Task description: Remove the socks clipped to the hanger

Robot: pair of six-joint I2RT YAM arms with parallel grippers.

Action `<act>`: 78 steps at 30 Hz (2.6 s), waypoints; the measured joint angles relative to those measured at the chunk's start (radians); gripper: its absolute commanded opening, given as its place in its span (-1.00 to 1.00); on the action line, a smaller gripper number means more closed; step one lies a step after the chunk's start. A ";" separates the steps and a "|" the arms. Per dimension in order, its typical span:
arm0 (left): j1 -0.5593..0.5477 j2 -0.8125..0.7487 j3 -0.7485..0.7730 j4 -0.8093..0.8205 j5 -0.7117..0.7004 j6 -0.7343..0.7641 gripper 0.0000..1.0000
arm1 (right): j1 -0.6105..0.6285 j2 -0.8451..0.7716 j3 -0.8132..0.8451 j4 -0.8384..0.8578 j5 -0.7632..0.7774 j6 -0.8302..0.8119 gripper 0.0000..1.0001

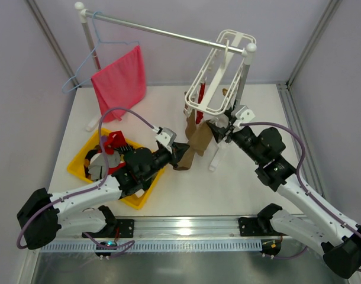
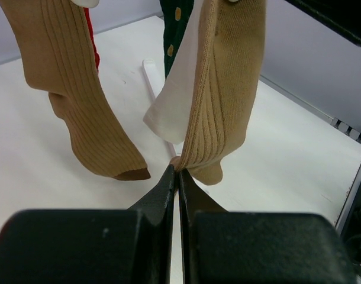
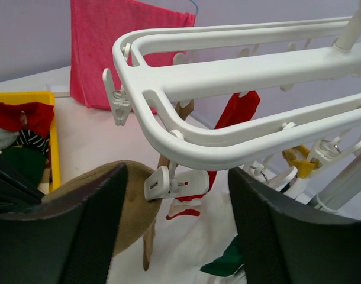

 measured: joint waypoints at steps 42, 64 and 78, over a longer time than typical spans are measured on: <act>0.330 -0.230 -0.077 -0.274 -0.203 -0.149 -1.00 | -0.010 0.019 -0.005 -0.003 -0.013 0.000 0.74; 0.465 -0.666 -0.327 -0.505 -0.252 -0.410 -0.99 | -0.010 0.023 -0.005 -0.002 -0.006 0.001 0.75; 0.465 -0.612 -0.335 -0.565 -0.274 -0.438 0.74 | -0.010 0.026 -0.005 -0.002 -0.005 0.000 0.75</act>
